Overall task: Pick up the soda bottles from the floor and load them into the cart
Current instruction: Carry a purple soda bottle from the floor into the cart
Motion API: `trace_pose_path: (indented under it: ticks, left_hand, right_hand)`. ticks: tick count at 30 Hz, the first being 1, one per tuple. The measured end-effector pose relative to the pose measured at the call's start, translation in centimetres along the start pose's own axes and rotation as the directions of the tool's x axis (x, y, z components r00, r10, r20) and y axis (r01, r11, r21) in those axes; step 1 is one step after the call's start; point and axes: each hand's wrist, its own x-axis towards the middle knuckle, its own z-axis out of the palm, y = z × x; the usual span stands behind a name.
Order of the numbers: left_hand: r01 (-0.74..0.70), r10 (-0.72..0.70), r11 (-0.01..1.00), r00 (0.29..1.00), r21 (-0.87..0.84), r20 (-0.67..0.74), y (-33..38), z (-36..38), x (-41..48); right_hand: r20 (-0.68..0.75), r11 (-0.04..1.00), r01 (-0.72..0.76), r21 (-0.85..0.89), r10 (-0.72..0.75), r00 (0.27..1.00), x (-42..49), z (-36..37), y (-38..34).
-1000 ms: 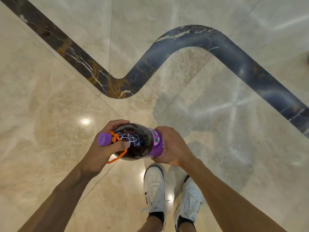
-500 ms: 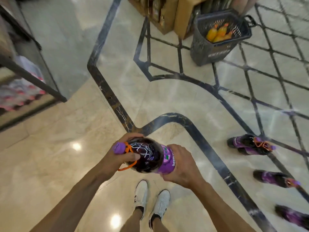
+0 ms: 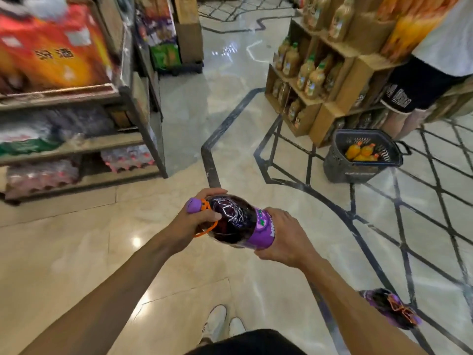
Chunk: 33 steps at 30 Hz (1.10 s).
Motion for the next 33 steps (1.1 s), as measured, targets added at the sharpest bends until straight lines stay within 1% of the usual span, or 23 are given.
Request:
trace_pose_path:
  ticks: [3,5,7,9,12,14,20,23,25,28,33]
  left_hand:
    - [-0.043,0.044,0.999,0.990,0.011,-0.135,0.8,-1.2,-3.4]
    - [-0.064,0.062,0.998,0.969,-0.002,-0.239,1.1,-2.6,-6.0]
    - [-0.099,0.087,0.995,0.939,-0.017,-0.331,1.3,-4.4,-8.8]
    - [-0.140,0.116,0.990,0.899,-0.026,-0.422,1.3,-6.5,-12.0]
    - [-0.202,0.147,0.979,0.806,-0.031,-0.574,1.2,-9.7,-17.7]
    - [-0.239,0.160,0.971,0.732,-0.030,-0.663,0.9,-11.8,-21.7]
    - [-0.340,0.167,0.940,0.522,-0.025,-0.836,-0.3,-16.9,-32.7]
    - [-0.384,0.160,0.923,0.425,-0.018,-0.891,-1.2,-18.6,-38.0]
    - [-0.399,0.149,0.917,0.378,-0.015,-0.914,-1.5,-19.6,-41.5]
    - [-0.418,0.149,0.908,0.312,0.005,-0.938,-2.1,-21.2,-47.1]
    - [-0.466,0.136,0.883,0.159,0.047,-0.978,-3.0,-22.9,-54.5]
  right_hand:
    - [0.055,0.993,0.119,-0.001,-0.118,0.991,1.7,-0.3,-2.5]
    - [0.104,0.978,0.210,-0.013,-0.207,0.973,3.4,0.0,-5.0]
    - [0.159,0.954,0.299,-0.028,-0.291,0.944,5.2,0.6,-8.1]
    - [0.217,0.916,0.398,-0.043,-0.380,0.899,7.1,1.7,-11.7]
    - [0.302,0.832,0.553,-0.036,-0.518,0.800,9.7,4.3,-18.0]
    - [0.350,0.779,0.628,-0.007,-0.586,0.731,10.5,6.5,-22.6]
    - [0.418,0.609,0.790,0.065,-0.736,0.533,10.3,13.4,-35.1]
    - [0.438,0.510,0.856,0.085,-0.791,0.428,9.3,16.2,-41.0]
    - [0.449,0.448,0.889,0.094,-0.816,0.364,8.3,18.1,-44.7]
    - [0.458,0.365,0.921,0.137,-0.848,0.268,6.5,21.3,-50.2]
    - [0.448,0.198,0.952,0.233,-0.891,0.075,3.9,26.2,-58.8]
